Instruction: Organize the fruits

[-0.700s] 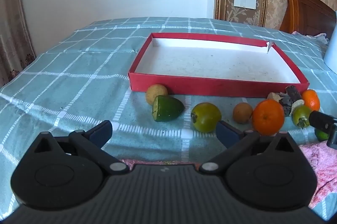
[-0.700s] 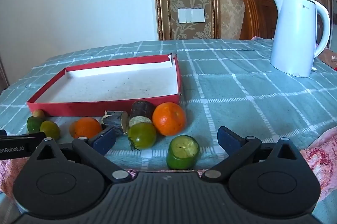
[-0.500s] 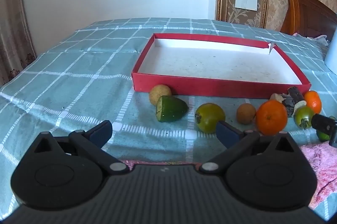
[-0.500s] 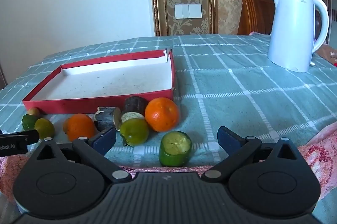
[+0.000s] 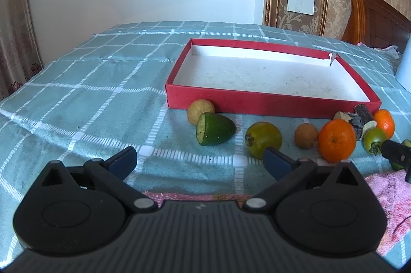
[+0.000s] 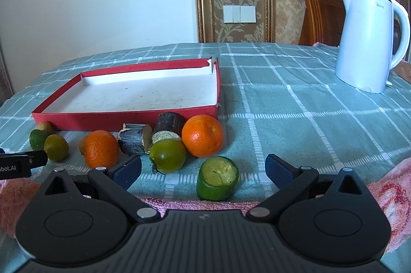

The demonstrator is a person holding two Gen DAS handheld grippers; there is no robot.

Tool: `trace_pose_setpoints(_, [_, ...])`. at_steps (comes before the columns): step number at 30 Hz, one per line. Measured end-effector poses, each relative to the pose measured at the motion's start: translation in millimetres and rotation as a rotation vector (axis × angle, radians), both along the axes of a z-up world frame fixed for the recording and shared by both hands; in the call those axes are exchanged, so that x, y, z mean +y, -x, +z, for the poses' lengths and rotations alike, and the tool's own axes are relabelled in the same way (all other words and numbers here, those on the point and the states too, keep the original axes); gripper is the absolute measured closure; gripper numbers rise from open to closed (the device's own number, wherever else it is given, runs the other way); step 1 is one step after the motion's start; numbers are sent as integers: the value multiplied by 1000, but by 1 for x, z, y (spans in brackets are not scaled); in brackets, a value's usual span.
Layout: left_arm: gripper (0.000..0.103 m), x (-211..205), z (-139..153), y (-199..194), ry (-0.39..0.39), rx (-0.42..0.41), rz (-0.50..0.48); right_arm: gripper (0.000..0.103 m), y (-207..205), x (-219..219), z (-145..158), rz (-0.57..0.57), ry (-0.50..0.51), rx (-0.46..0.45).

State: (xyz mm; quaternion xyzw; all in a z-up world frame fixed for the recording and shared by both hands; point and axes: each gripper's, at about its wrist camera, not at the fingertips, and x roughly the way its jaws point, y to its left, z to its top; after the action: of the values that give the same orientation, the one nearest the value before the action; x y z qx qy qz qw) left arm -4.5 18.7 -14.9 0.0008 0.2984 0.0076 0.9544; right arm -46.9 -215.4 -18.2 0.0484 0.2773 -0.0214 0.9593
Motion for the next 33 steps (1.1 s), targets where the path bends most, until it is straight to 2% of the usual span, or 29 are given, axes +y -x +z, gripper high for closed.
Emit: trace_pose_setpoints(33, [0,5,-9,-6,4,22,-16,1,-23,18,-9,39,47,62])
